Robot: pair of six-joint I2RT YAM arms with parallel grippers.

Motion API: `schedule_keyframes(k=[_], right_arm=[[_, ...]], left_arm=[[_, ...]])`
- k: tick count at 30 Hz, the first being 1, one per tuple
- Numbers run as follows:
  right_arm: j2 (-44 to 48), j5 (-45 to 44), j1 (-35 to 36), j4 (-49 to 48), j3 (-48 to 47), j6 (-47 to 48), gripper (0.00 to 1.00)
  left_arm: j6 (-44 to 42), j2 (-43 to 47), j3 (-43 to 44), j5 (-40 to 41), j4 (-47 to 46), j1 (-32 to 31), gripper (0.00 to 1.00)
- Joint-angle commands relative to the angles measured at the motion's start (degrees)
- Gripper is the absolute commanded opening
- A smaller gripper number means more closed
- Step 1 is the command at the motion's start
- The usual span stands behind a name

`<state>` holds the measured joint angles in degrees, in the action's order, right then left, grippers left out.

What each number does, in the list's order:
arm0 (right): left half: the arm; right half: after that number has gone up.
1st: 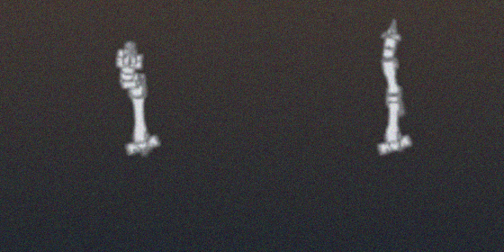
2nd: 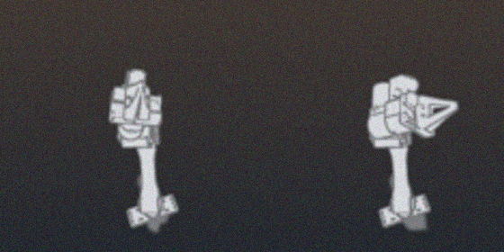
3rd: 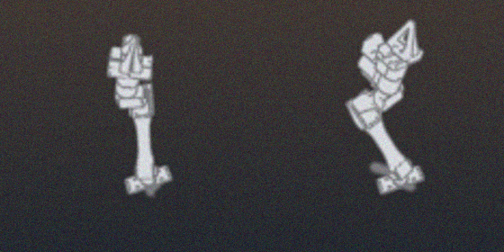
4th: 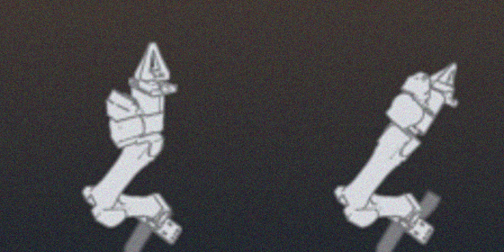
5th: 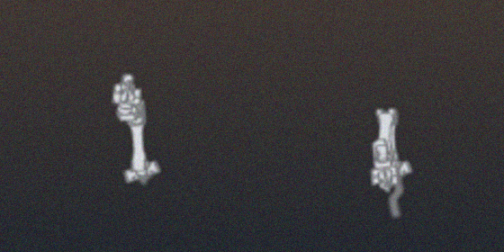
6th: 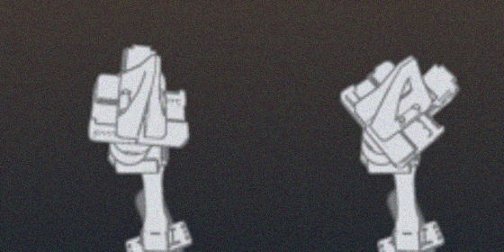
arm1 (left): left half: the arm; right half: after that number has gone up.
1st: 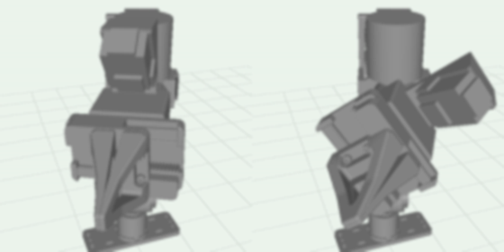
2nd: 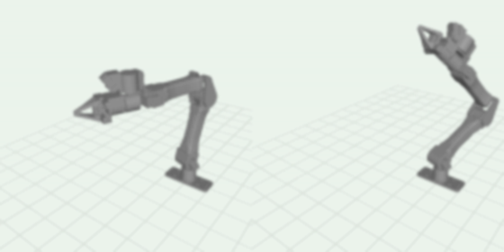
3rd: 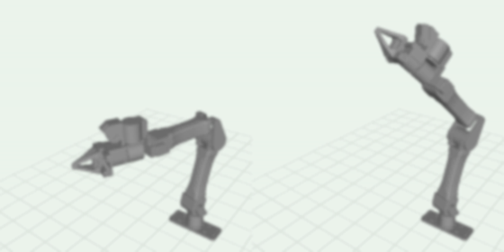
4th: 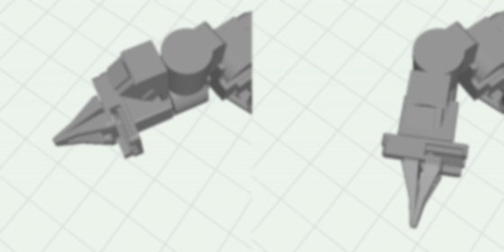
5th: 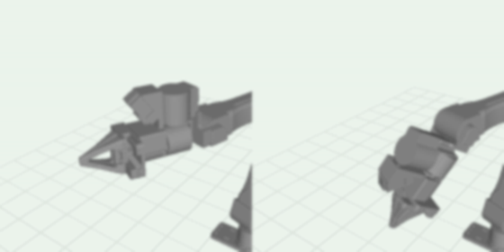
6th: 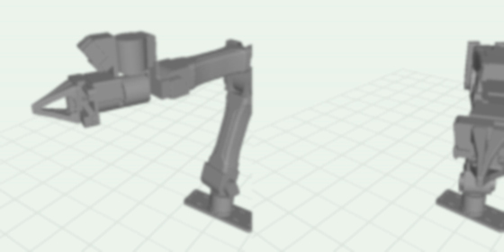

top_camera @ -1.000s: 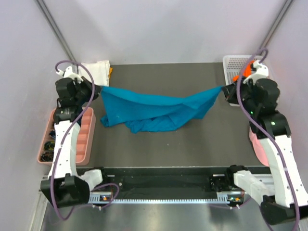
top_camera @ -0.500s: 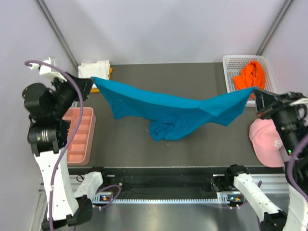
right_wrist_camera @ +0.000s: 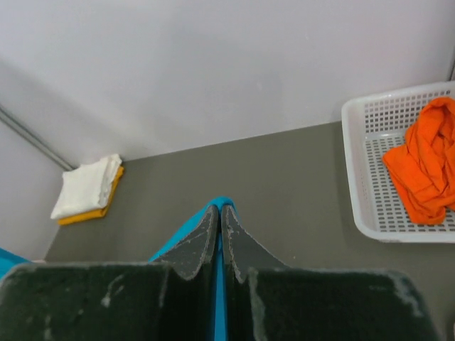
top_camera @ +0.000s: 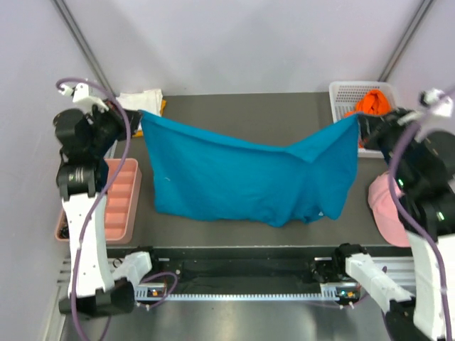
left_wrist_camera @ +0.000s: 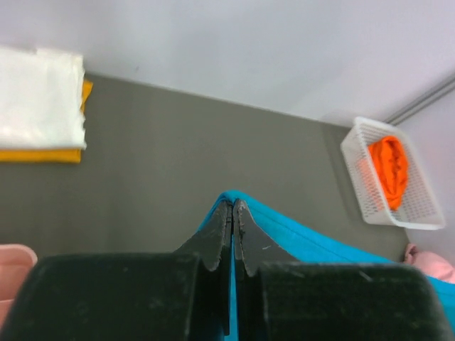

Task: Fold and stack the t-shirts
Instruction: Flatten out the tshirt

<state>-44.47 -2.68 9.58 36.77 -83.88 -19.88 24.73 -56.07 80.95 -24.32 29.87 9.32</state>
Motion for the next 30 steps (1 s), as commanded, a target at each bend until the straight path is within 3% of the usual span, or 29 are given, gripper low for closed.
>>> schedule_keyframes(k=[1,8,17,20,21,25,30], right_arm=[[-7.9,-1.0,0.0,-9.0,1.2,0.3,0.0],[-10.7,1.6,0.0,-6.9,-2.6,-0.2,0.0],[1.1,2.4,0.1,12.1,-12.3,-0.6,0.0],[3.9,2.4,0.1,19.3,-18.1,-0.6,0.0],[4.0,2.3,0.1,20.8,-20.3,-0.9,0.0],[1.7,4.0,0.1,23.5,-35.1,-1.0,0.0],[-0.4,8.7,0.1,19.0,-37.9,-3.0,0.0]], left_arm=[[0.8,-4.4,-3.3,3.3,-9.9,0.2,0.0],[1.0,-3.4,-2.7,2.5,-7.6,0.2,0.0],[1.0,8.2,2.2,-3.9,7.4,0.1,0.0],[0.5,12.4,4.7,-0.8,15.1,-2.6,0.0],[0.3,13.5,3.5,0.8,15.7,-5.8,0.0],[1.5,17.6,-0.6,3.1,12.1,-6.2,0.0],[3.0,18.7,-2.1,4.5,9.2,-6.1,0.0]])
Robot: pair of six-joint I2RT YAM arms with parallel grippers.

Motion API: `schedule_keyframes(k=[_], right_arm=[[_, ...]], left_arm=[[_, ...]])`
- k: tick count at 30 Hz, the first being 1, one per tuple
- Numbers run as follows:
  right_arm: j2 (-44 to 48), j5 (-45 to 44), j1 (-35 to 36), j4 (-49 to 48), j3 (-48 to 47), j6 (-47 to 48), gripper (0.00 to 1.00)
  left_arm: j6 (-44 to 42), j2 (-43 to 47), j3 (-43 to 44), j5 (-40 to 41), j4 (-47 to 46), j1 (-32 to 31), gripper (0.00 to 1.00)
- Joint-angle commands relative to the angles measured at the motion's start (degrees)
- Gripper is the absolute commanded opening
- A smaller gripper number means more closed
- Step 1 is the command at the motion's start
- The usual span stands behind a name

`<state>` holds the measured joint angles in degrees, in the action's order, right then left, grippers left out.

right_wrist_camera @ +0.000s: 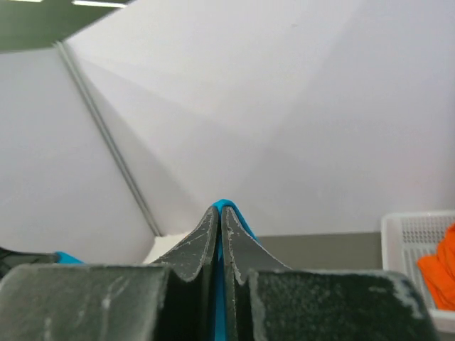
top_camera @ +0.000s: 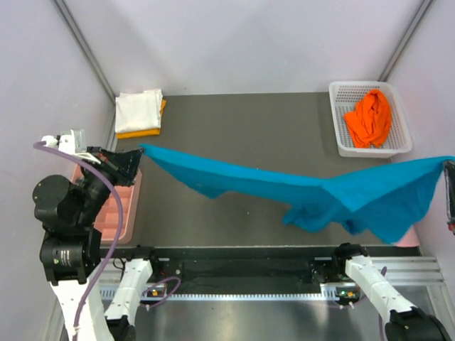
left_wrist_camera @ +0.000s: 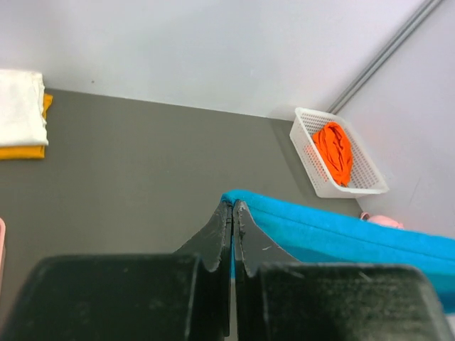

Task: Fold and stack the t-shirts
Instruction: Flatten out the tshirt

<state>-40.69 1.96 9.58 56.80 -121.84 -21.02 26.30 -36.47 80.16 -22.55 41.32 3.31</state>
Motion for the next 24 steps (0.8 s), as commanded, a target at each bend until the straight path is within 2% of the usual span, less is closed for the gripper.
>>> schedule_keyframes(k=[1,6,9,15,21,24], right_arm=[[-4.4,4.3,0.1,-1.9,1.4,-1.9,0.0],[-6.2,3.9,0.1,-9.4,12.1,-1.5,0.0],[-9.3,3.3,0.1,-14.1,15.2,-0.7,0.0],[-16.3,1.6,0.1,-19.5,16.9,1.9,0.0],[-18.4,3.0,0.1,-20.1,16.6,1.3,0.0],[-17.4,4.9,0.1,-18.0,13.9,1.0,0.0]], left_arm=[[1.2,-1.2,-1.3,2.9,-2.3,-0.1,0.0],[-0.8,-4.7,-3.2,7.1,-7.6,-0.1,0.0],[-1.6,-8.7,-4.3,8.7,-13.1,-0.1,0.0],[-1.2,-15.4,-5.5,9.1,-20.7,-0.1,0.0],[-0.7,-17.0,-4.6,8.1,-21.4,-0.1,0.0],[-1.0,-15.1,-2.3,8.3,-18.4,-0.1,0.0]])
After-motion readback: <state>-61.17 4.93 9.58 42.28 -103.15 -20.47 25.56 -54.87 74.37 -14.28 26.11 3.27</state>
